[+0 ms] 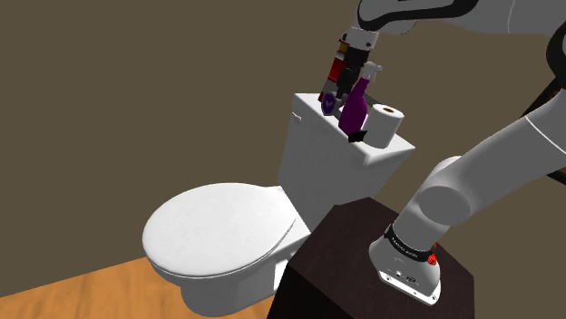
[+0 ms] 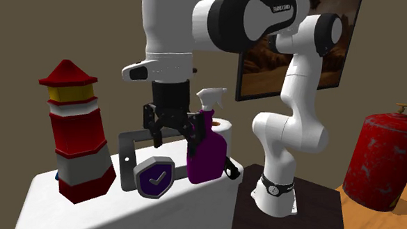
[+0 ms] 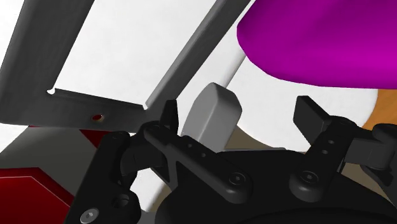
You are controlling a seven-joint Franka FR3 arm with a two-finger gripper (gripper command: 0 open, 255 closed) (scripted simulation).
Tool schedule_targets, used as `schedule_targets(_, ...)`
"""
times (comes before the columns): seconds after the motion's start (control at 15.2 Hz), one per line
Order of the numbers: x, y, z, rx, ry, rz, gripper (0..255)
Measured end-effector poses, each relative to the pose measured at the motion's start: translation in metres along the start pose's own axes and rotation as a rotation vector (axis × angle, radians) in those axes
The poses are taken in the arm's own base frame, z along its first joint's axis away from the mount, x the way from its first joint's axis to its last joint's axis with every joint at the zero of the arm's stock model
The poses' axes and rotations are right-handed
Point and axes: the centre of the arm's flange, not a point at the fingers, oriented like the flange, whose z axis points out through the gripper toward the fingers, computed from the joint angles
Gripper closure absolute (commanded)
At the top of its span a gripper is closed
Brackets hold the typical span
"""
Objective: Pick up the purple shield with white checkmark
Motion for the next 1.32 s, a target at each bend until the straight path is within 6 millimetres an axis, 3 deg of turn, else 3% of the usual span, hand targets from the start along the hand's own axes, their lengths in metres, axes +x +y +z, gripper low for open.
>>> schedule_targets(0.46, 0.002, 0.005, 0.035, -0.001, -0.002, 0.002, 0)
schedule_targets(0.53, 0.002, 0.006, 0.037, -0.001, -0.002, 0.002, 255)
schedule_targets(1.32, 0.002, 0.006, 0.032, -0.001, -0.001, 0.002, 255)
